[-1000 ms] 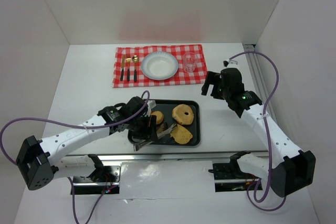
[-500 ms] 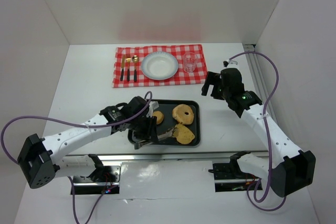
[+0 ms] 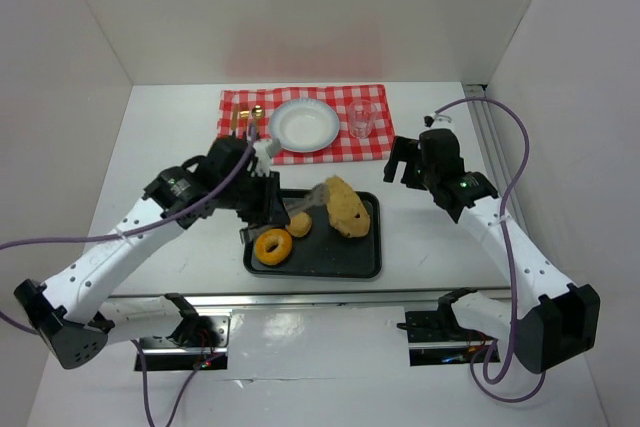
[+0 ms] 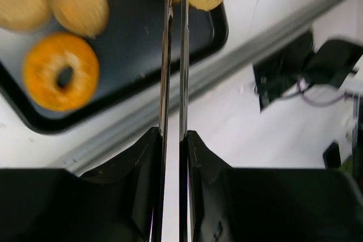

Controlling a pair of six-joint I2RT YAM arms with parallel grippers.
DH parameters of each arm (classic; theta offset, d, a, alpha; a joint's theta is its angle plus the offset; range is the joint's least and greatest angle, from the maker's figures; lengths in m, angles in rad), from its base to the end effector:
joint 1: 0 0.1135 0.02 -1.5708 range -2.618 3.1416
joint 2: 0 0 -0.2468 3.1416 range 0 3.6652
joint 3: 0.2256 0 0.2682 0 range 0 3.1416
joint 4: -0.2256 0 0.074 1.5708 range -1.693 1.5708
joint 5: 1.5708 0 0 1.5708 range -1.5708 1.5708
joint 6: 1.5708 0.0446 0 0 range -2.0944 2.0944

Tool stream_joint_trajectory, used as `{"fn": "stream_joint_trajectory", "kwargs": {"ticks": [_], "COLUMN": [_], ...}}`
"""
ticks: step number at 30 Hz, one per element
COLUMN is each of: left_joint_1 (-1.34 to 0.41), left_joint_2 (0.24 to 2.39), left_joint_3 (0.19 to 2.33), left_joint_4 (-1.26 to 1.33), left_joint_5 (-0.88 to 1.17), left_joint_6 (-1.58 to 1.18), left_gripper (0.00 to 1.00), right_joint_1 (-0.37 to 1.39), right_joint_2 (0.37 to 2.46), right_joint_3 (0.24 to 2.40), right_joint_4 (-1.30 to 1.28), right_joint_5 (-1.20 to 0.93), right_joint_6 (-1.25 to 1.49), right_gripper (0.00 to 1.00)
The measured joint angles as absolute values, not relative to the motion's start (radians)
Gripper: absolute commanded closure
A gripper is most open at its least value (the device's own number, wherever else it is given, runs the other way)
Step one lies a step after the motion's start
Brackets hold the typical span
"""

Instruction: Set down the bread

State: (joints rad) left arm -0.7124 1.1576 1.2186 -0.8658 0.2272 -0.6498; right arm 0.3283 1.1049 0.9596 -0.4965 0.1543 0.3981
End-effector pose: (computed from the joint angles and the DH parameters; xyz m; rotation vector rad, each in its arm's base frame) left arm 0.1899 -0.1773 0.3307 0.1967 2.5409 -0.8715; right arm 0.2588 0.0809 0.2848 0.1628 2.2076 0.2339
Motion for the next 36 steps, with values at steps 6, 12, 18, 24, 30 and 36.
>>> {"fn": "stream_joint_trajectory", "kwargs": {"ticks": [6,12,18,24,30,36], "left_joint_1": [-0.566,-0.385,-0.287,-0.255,-0.263,-0.291], "left_joint_2": [1.154,1.29,1.57,1.776,1.88,1.88], "left_joint_3": [1.329,1.292,1.367,1.493,1.614,1.643], "left_joint_4": [-0.831,-0.614,-0.448,-0.402,-0.429,-0.49], "left_joint_5": [0.107,0.032,0.025,0.055,0.078,0.072], "left_joint_6": [-0.643,-0.715,-0.744,-0.744,-0.731,-0.704], "left_gripper": [1.0,1.0,1.0,0.9,0.46,0.27], "right_joint_1": [0.328,0.328,0.328,0.328,0.328,0.328], "right_joint_2": [1.11,1.113,1.139,1.157,1.179,1.18], "right_joint_3": [0.973,0.973,0.972,0.968,0.955,0.955], "right_joint_4": [-0.495,-0.485,-0.464,-0.452,-0.45,-0.449], "right_joint_5": [0.178,0.198,0.199,0.192,0.183,0.18], "right_joint_6": [0.386,0.379,0.372,0.373,0.373,0.373], "right_gripper": [0.0,0.0,0.0,0.0,0.0,0.0]}}
